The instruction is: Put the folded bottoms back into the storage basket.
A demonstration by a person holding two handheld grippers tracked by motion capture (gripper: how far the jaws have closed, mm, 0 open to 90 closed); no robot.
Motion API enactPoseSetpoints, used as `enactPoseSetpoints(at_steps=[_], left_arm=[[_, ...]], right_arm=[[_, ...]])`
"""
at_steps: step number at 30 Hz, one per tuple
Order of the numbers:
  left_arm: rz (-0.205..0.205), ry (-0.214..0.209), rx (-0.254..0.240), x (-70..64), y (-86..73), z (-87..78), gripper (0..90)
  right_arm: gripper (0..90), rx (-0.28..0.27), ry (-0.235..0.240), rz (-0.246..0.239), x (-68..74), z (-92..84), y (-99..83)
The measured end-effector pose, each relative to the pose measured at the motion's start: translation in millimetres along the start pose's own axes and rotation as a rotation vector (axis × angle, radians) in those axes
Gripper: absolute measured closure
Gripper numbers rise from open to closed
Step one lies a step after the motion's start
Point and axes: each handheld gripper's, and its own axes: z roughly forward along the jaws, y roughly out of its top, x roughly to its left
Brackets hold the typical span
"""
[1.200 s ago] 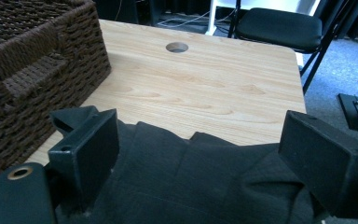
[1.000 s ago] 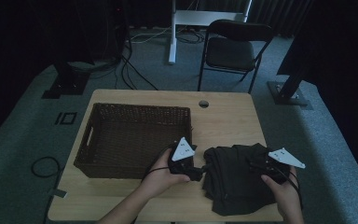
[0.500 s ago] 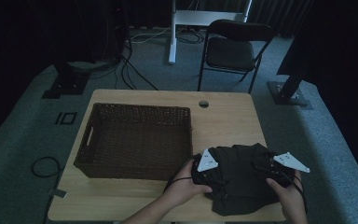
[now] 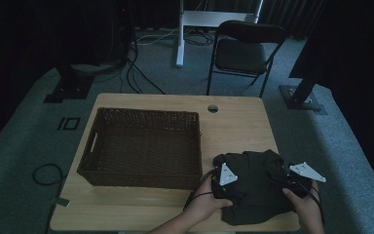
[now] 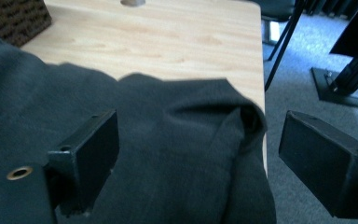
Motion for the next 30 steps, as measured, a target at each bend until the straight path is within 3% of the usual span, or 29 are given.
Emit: enactPoseSetpoints(at_steps=[6, 15, 20, 30], left_arm=[[-0.012, 0.05, 0.055, 4.1, -15.7, 14.1, 20.3], [-0.041, 0.077, 0.08, 11.4, -20.8, 25.4, 17.0], [-0.067, 0.077, 0.103, 16.1, -23.4, 32.4, 15.0], [-0.073, 0.067, 0.121, 22.7, -26.8, 43.2, 9.9]], right_arm=[[11.9, 0.048, -0.009, 0.006, -6.4, 7.8, -11.4], [13.4, 0.134, 0.011, -0.011, -9.0, 20.9, -25.4], [12.0, 0.138, 0.018, 0.032, -11.1, 25.0, -29.2], [12.1, 0.172, 0.051, 0.107, -14.1, 29.4, -30.5]])
